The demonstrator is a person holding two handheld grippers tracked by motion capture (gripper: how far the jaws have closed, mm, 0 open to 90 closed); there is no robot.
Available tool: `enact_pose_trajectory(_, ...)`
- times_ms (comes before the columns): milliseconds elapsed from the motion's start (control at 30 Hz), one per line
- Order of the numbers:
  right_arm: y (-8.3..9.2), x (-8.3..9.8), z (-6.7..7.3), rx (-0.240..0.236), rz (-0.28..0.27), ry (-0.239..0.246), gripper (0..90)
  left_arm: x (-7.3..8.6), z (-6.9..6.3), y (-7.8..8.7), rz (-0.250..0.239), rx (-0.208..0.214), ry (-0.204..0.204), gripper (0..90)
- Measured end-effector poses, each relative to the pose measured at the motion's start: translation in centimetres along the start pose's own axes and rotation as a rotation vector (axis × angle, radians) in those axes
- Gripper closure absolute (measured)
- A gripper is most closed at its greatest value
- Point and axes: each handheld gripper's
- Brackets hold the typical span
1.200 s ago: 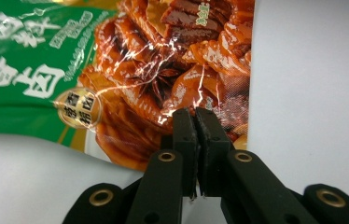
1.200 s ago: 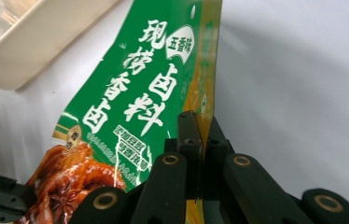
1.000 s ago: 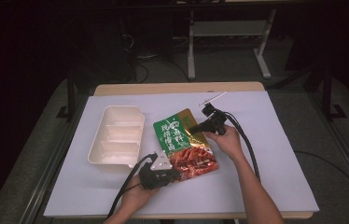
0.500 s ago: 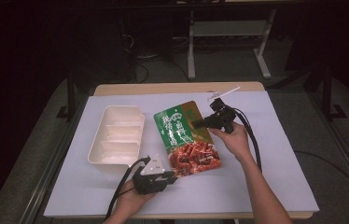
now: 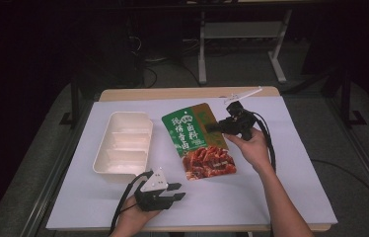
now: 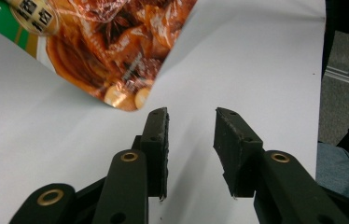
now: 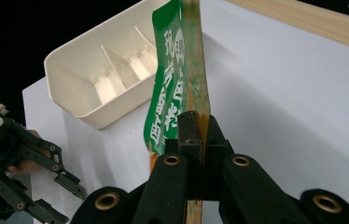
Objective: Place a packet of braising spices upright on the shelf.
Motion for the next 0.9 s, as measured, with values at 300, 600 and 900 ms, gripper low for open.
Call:
enact_pose_trajectory(300,1.1,-1.2,1.6,0.02,-0.03,0.04,90.0,0.5,-0.5,0.5,-0.012,0.005,-0.007,60.5)
enact_pose_trajectory(600,1.4,-2.5,3.3,0.043,-0.072,0.072,90.0,0.9,-0.9,0.7,-0.016,0.016,-0.014,56.7)
enact_pose_trajectory(900,0.9,-3.8,4.5,0.014,-0.12,0.076,90.0,1.1,-1.3,1.0,-0.018,0.021,-0.022,53.4)
Point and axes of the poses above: each handheld gripper's, and its own axes: y roughly backward along the jaws, x roughly out of its underside, z roughly to its left, and after that the axes turned 8 degrees about x, right-handed
